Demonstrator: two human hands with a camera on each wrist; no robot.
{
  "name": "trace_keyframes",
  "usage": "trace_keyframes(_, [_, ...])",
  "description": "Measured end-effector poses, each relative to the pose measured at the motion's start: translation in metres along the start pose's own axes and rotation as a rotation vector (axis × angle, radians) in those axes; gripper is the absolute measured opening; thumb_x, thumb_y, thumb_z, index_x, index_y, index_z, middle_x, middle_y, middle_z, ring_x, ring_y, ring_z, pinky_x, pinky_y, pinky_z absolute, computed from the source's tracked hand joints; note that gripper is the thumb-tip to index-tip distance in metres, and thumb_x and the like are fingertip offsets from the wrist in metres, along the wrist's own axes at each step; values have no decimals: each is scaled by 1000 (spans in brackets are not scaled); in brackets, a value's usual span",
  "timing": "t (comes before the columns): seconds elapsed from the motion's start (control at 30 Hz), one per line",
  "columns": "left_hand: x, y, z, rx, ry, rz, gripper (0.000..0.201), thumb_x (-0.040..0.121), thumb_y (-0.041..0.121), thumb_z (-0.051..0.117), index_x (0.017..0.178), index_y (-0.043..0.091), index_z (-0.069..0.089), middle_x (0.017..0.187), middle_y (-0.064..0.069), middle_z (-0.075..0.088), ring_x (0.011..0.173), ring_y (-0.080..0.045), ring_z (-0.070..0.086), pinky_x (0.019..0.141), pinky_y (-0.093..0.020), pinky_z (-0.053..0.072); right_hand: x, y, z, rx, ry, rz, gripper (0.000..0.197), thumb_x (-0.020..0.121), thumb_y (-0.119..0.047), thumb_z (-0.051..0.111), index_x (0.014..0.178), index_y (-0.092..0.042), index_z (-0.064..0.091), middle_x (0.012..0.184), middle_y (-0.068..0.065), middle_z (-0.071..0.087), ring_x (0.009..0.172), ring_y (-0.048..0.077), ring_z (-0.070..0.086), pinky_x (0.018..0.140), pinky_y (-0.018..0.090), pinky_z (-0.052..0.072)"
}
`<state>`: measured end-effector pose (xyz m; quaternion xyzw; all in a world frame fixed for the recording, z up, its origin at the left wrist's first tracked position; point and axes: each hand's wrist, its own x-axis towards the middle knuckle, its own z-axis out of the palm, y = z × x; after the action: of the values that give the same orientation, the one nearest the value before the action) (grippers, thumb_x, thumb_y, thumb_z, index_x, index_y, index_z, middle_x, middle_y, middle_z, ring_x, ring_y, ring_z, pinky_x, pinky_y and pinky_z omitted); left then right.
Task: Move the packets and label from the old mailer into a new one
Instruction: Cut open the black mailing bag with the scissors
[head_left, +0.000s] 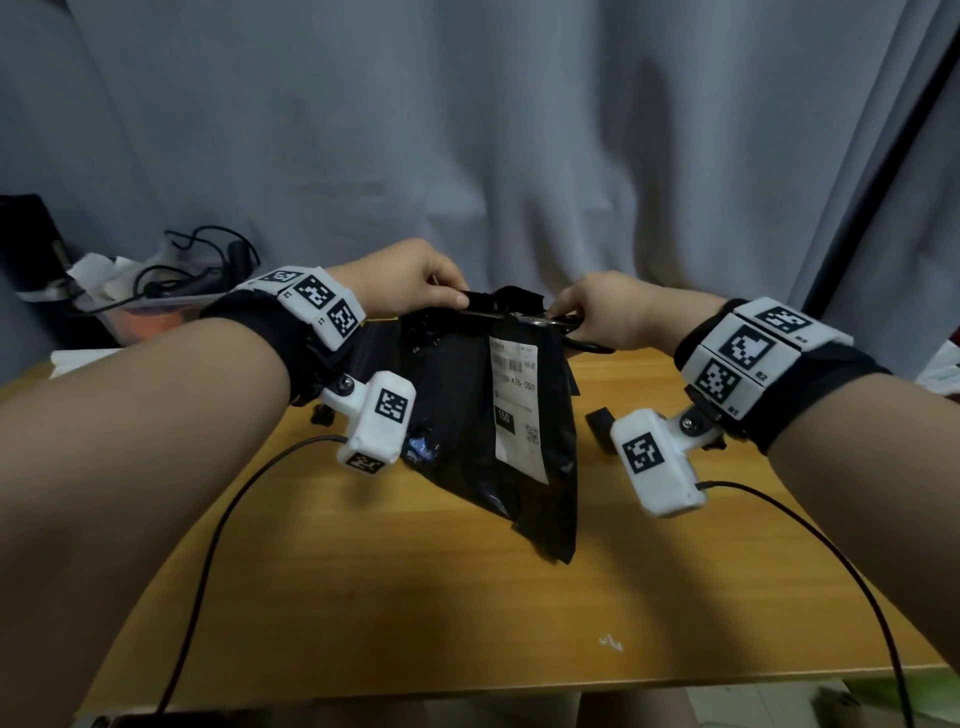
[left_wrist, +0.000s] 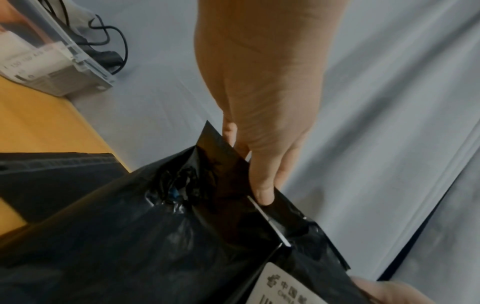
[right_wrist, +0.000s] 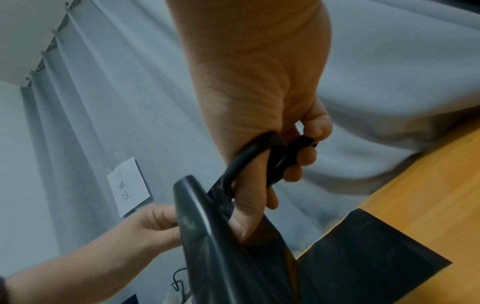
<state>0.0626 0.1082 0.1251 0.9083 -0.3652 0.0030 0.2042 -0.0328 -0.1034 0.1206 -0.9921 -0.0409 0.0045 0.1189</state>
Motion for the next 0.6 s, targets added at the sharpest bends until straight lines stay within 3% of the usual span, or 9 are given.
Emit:
trace_keyframes(0.13, [2, 5, 0, 21, 104, 29, 15, 87, 18, 65, 96, 8, 72, 90, -7, 68, 78, -14, 60, 64, -4, 41, 2, 2, -10, 81, -96, 24, 15, 85, -25, 66, 100, -23, 66, 91, 3, 63, 81, 19, 55, 66, 27, 44])
trace_keyframes(0.27, [5, 16, -8, 10, 103, 48, 14, 85, 19, 67, 93, 9, 71, 82, -4, 67, 72, -12, 59, 65, -10, 42, 3, 3, -19, 98, -144, 16, 8, 88, -21, 60, 89, -30, 58, 85, 7, 61, 77, 23, 53, 64, 30, 43])
trace_keyframes(0.4, [6, 23, -14, 50, 61, 53, 15, 85, 19, 67, 94, 7, 71, 71, 4, 60, 61, -4, 52, 56, -3, 37, 1, 4, -27, 163, -144, 6, 20, 82, -20, 67, 99, -30, 67, 95, 7, 66, 91, 27, 58, 81, 35, 49])
trace_keyframes(0.47, [6, 24, -15, 50, 61, 51, 15, 85, 20, 67, 93, 8, 71, 70, 4, 60, 60, -4, 51, 55, -3, 37, -2, 7, -30, 211, -134, 4, 35, 79, -18, 70, 112, -26, 67, 104, 8, 67, 98, 25, 59, 89, 37, 48])
trace_keyframes(0.6, [3, 28, -14, 40, 61, 62, 12, 86, 20, 66, 90, 9, 70, 67, 10, 57, 55, 4, 52, 53, -3, 37, -3, 7, -25, 213, -118, 0, 37, 82, -17, 67, 118, -24, 66, 98, 7, 66, 85, 18, 55, 77, 30, 47])
